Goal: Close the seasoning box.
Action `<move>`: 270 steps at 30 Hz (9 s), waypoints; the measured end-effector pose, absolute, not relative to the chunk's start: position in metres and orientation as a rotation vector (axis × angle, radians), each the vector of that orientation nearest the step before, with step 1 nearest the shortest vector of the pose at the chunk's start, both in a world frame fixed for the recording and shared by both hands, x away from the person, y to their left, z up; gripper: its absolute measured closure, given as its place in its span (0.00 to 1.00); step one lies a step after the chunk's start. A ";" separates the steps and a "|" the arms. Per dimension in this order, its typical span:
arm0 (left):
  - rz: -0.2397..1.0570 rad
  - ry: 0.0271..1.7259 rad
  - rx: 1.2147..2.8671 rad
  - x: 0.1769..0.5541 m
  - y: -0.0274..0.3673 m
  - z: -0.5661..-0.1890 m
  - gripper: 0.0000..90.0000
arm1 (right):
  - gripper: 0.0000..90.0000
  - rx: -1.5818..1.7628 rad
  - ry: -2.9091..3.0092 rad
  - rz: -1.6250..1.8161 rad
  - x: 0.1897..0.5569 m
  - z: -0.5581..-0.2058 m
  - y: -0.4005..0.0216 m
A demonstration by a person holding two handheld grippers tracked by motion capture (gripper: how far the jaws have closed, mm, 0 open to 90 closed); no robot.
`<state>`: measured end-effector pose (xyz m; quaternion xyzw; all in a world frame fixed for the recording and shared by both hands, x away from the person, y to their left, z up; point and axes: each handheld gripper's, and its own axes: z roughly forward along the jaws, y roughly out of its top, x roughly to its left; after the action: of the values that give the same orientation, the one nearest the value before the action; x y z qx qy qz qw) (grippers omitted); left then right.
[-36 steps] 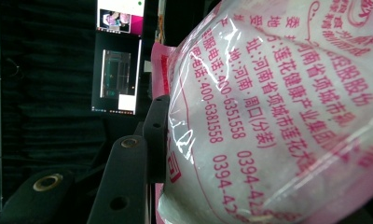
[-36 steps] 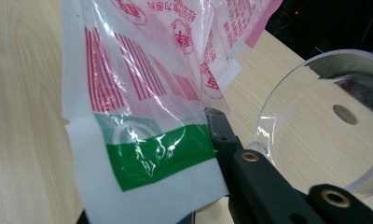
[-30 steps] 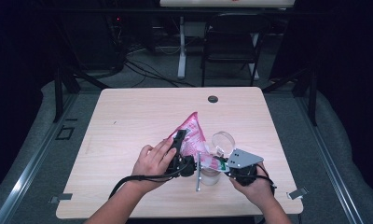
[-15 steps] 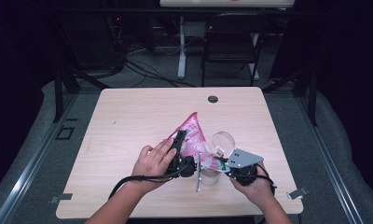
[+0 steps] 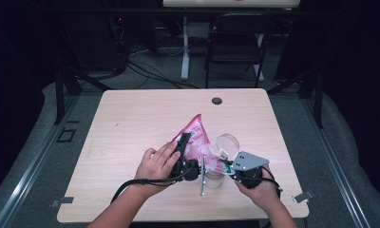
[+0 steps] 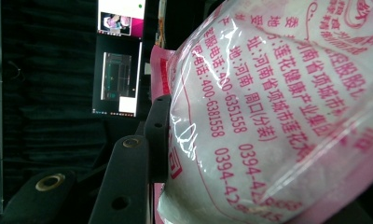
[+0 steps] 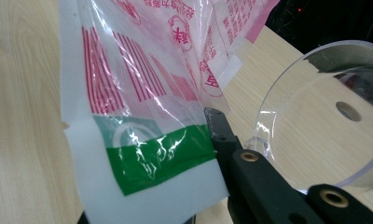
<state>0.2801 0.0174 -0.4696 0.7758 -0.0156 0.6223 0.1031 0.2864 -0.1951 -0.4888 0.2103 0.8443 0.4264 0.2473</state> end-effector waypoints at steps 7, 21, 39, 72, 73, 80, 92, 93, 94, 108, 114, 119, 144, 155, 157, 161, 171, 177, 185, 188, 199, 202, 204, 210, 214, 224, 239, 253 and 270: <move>1.827 -0.036 2.285 0.281 0.017 -0.470 0.71 | 1.00 0.582 2.291 1.157 0.285 -0.487 -0.196; 1.841 -0.038 2.288 0.283 0.016 -0.471 0.72 | 0.98 0.572 2.281 1.166 0.283 -0.486 -0.195; 1.849 -0.043 2.284 0.283 0.016 -0.470 0.73 | 0.99 0.568 2.281 1.174 0.283 -0.485 -0.195; 1.887 -0.071 2.237 0.278 0.015 -0.470 0.73 | 1.00 0.573 2.280 1.173 0.284 -0.487 -0.195; 1.887 -0.071 2.236 0.278 0.015 -0.469 0.73 | 1.00 0.573 2.281 1.172 0.284 -0.487 -0.195; 1.887 -0.072 2.235 0.278 0.015 -0.469 0.73 | 1.00 0.573 2.281 1.171 0.284 -0.487 -0.195; 1.894 -0.079 2.225 0.278 0.015 -0.468 0.73 | 1.00 0.576 2.281 1.169 0.285 -0.487 -0.195; 1.895 -0.080 2.225 0.278 0.015 -0.468 0.73 | 1.00 0.575 2.283 1.171 0.285 -0.487 -0.195; 1.895 -0.080 2.225 0.278 0.015 -0.468 0.73 | 1.00 0.575 2.282 1.170 0.285 -0.487 -0.195; 1.895 -0.085 2.224 0.277 0.013 -0.467 0.73 | 1.00 0.577 2.284 1.164 0.285 -0.487 -0.196; 1.896 -0.087 2.222 0.277 0.013 -0.466 0.73 | 1.00 0.577 2.285 1.165 0.286 -0.488 -0.195; 1.901 -0.090 2.219 0.276 0.013 -0.465 0.73 | 1.00 0.581 2.285 1.164 0.286 -0.488 -0.195; 1.905 -0.100 2.205 0.275 0.011 -0.464 0.73 | 1.00 0.582 2.289 1.157 0.286 -0.489 -0.195; 1.902 -0.102 2.205 0.274 0.011 -0.464 0.73 | 1.00 0.583 2.290 1.154 0.287 -0.489 -0.195; 1.901 -0.101 2.203 0.274 0.011 -0.464 0.73 | 1.00 0.582 2.293 1.153 0.287 -0.489 -0.195; 1.901 -0.103 2.204 0.274 0.011 -0.464 0.73 | 1.00 0.582 2.293 1.152 0.287 -0.489 -0.195; 1.905 -0.105 2.201 0.273 0.010 -0.464 0.73 | 1.00 0.588 2.294 1.153 0.287 -0.490 -0.196; 1.899 -0.103 2.199 0.273 0.009 -0.464 0.73 | 1.00 0.591 2.295 1.147 0.287 -0.490 -0.196; 1.898 -0.104 2.198 0.273 0.009 -0.464 0.73 | 1.00 0.594 2.293 1.144 0.288 -0.490 -0.196; 1.898 -0.103 2.199 0.273 0.010 -0.464 0.73 | 1.00 0.593 2.295 1.144 0.287 -0.490 -0.196; 1.877 -0.082 2.217 0.274 0.013 -0.467 0.73 | 1.00 0.585 2.296 1.140 0.287 -0.490 -0.195; 1.870 -0.074 2.224 0.275 0.014 -0.469 0.73 | 1.00 0.583 2.295 1.131 0.287 -0.490 -0.194; 1.862 -0.065 2.223 0.275 0.016 -0.469 0.73 | 1.00 0.580 2.294 1.130 0.287 -0.490 -0.194; 1.842 -0.041 2.236 0.276 0.019 -0.471 0.73 | 1.00 0.577 2.286 1.137 0.286 -0.488 -0.194; 1.824 -0.014 2.242 0.276 0.021 -0.472 0.73 | 1.00 0.574 2.283 1.147 0.285 -0.487 -0.193; 1.790 0.035 2.265 0.276 0.028 -0.477 0.73 | 1.00 0.553 2.280 1.149 0.284 -0.483 -0.190; 1.745 0.107 2.307 0.275 0.037 -0.486 0.74 | 0.99 0.526 2.277 1.173 0.286 -0.479 -0.184; 1.682 0.175 2.331 0.276 0.044 -0.491 0.74 | 0.99 0.507 2.276 1.200 0.288 -0.477 -0.179; 1.622 0.237 2.332 0.276 0.046 -0.498 0.74 | 0.99 0.502 2.275 1.190 0.288 -0.476 -0.178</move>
<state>0.2760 0.0458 -0.4981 0.8095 0.0821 0.5629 0.1451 0.2881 -0.1778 -0.4764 0.1854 0.8398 0.4393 0.2595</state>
